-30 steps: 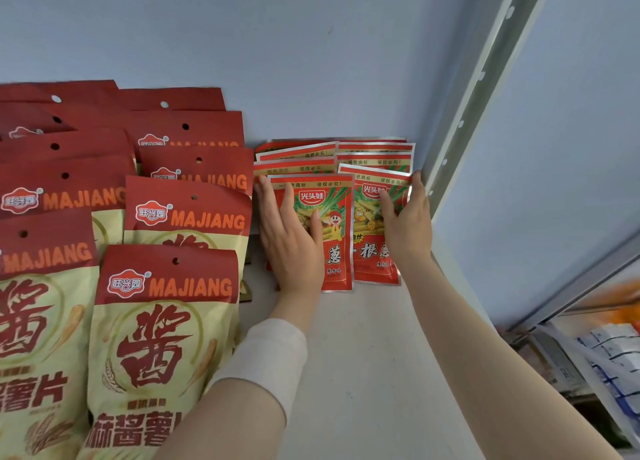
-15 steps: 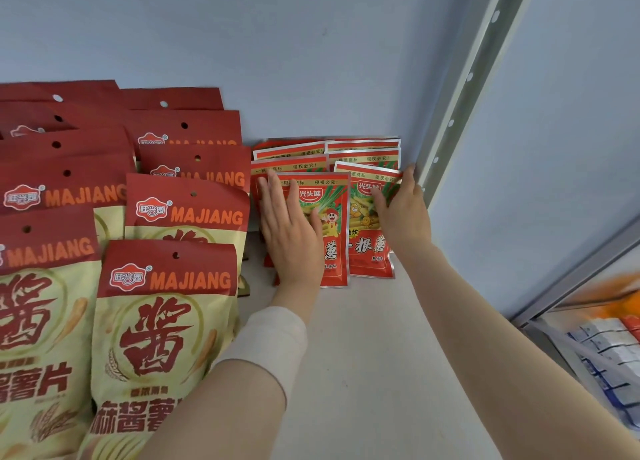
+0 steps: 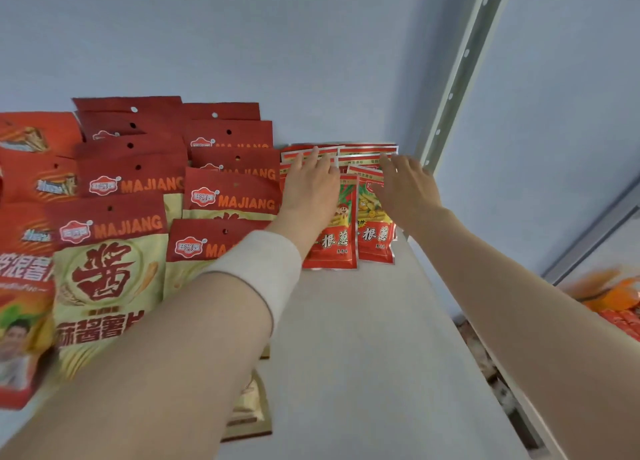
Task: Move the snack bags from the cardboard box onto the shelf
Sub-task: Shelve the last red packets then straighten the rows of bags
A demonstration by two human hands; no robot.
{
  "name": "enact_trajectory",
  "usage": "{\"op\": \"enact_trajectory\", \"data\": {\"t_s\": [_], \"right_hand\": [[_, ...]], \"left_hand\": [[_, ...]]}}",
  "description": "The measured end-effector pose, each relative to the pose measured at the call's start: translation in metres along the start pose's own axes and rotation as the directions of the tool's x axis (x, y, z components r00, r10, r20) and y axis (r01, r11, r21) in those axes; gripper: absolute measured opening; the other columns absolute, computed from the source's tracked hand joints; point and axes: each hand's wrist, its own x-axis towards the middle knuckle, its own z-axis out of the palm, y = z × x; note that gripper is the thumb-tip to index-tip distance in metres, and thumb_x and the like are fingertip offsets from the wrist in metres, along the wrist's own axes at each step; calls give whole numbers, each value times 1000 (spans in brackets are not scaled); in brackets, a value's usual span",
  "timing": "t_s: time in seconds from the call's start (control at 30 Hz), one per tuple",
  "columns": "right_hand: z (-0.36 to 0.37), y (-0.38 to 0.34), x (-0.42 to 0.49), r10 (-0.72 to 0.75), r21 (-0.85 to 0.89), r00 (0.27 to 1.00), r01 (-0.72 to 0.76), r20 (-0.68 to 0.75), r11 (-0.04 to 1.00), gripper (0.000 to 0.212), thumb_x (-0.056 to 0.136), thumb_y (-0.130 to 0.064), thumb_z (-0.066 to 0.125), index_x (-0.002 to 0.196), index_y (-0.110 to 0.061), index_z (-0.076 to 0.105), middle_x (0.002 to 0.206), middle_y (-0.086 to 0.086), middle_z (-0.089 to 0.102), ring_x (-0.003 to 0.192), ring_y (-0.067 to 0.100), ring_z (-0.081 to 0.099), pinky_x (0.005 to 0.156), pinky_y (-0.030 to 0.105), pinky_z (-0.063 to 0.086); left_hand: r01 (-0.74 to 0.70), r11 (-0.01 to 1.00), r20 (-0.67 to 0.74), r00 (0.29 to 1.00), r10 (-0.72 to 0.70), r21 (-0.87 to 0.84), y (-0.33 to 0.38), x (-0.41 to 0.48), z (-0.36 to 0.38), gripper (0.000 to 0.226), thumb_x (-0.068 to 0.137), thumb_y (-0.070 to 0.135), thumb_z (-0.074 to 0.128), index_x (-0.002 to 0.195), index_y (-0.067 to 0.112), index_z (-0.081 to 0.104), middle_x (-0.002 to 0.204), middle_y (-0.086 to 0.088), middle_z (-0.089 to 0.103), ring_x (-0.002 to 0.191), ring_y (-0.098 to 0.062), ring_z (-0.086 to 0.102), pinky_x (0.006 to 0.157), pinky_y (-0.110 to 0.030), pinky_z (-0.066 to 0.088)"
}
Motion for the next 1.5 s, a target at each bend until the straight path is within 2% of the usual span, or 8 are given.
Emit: {"op": "enact_trajectory", "data": {"t_s": [0.17, 0.53, 0.77, 0.93, 1.07, 1.23, 1.4, 1.5], "right_hand": [[-24, -32, -33, -59, -4, 995, 59, 83, 998, 57, 97, -37, 40, 146, -12, 21, 146, 12, 37, 133, 32, 36, 106, 46, 33], [-46, -132, -135, -276, -38, 949, 285, 150, 958, 46, 97, -34, 39, 136, -10, 32, 130, 15, 49, 120, 34, 48, 94, 43, 41], [-34, -180, -193, -178, 240, 942, 110, 283, 964, 58, 93, -43, 46, 139, -12, 30, 131, 14, 46, 120, 32, 47, 96, 43, 42], [-15, -203, -216, 95, 467, 914, -288, 394, 836, 98, 80, -58, 58, 149, -15, 3, 139, 18, 32, 132, 35, 29, 108, 46, 29], [8, -220, -217, 282, 590, 867, -488, 410, 643, 101, 74, -52, 68, 148, -12, 10, 143, 14, 30, 136, 31, 23, 113, 45, 25], [32, -227, -220, 375, 781, 852, -499, 365, 375, 79, 71, -31, 78, 136, -18, 33, 120, 1, 57, 110, 22, 55, 85, 39, 51], [38, -226, -208, 467, 879, 865, -356, 182, 317, 60, 70, -26, 80, 119, -20, 46, 90, -21, 54, 80, -1, 54, 61, 13, 42], [39, -226, -195, 465, 907, 871, -315, 159, 280, 55, 70, -24, 81, 112, -22, 46, 91, -18, 55, 87, 7, 57, 68, 21, 50]], "left_hand": [[-7, 999, 58, 998, 5, 45, -32, -38, -31, 28, 93, 18, 46, 119, 12, 56, 125, -6, 58, 120, -24, 48, 101, -37, 32], [146, 979, 193, 966, -171, 140, -109, -195, -74, 27, 94, 21, 46, 118, 16, 58, 116, -2, 62, 109, -22, 55, 91, -36, 38], [307, 951, 285, 908, -306, 45, -143, -275, -72, 33, 90, 32, 53, 116, 12, 55, 107, -8, 63, 96, -28, 60, 82, -38, 49], [643, 650, 299, 765, -570, -406, -152, -286, -42, 56, 85, 40, 61, 130, 14, 40, 123, -10, 55, 113, -32, 53, 96, -44, 41], [658, 464, 283, 709, -645, -593, -156, -277, -11, 75, 82, 40, 67, 140, 12, 31, 136, -12, 46, 127, -30, 41, 105, -41, 36], [670, 347, 250, 627, -738, -656, -163, -275, 17, 91, 77, 37, 73, 145, 7, 21, 145, -14, 35, 136, -29, 30, 112, -43, 28], [590, 240, 197, 578, -792, -771, -162, -272, 32, 82, 75, 28, 77, 141, 8, 31, 138, -12, 43, 131, -25, 39, 104, -39, 40], [574, 223, 178, 559, -810, -788, -159, -265, 35, 74, 76, 30, 76, 135, 8, 38, 133, -12, 46, 125, -25, 45, 95, -32, 42]]}}
